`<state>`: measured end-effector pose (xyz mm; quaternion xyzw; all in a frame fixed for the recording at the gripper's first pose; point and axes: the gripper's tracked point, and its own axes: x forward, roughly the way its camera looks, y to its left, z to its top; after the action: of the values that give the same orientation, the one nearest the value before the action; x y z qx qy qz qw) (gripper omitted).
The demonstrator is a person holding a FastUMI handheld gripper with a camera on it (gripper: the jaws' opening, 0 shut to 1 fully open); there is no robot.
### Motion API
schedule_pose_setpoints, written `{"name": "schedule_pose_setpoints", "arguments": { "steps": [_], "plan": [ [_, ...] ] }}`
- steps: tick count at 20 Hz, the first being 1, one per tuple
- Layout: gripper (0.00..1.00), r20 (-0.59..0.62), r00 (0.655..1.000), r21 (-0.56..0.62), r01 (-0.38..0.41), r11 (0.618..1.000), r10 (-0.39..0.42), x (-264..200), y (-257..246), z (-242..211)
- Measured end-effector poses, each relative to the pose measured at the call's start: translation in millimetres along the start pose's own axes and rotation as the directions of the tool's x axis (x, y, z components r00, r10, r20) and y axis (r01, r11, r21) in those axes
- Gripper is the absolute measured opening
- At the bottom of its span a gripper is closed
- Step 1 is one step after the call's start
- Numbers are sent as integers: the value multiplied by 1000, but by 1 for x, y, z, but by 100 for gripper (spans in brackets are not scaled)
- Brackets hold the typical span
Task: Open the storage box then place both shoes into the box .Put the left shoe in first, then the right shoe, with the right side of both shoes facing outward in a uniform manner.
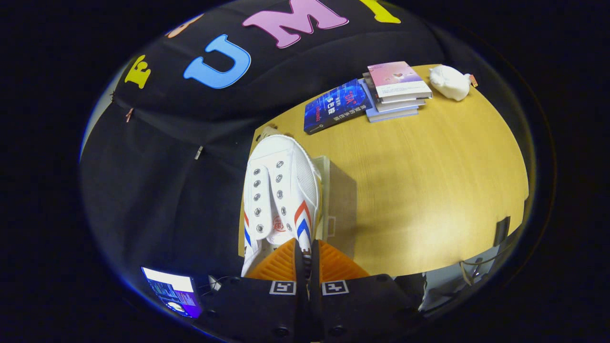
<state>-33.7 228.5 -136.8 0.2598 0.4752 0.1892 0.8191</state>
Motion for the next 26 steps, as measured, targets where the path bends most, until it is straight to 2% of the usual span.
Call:
{"name": "schedule_pose_setpoints", "arguments": {
  "steps": [3,7,12,21,24,26],
  "plan": [
    [5,-23,1000,0,17,1000,-17,25,15,-13],
    [5,-55,996,7,77,997,-76,55,22,-30],
    [6,-94,980,-25,175,984,-177,85,5,-36],
    [8,-91,960,-64,259,964,-264,96,-1,-42],
    [9,-34,959,-14,281,960,-281,94,-1,-42],
    [8,-37,955,3,294,956,-294,96,-2,-47]
  ]
}}
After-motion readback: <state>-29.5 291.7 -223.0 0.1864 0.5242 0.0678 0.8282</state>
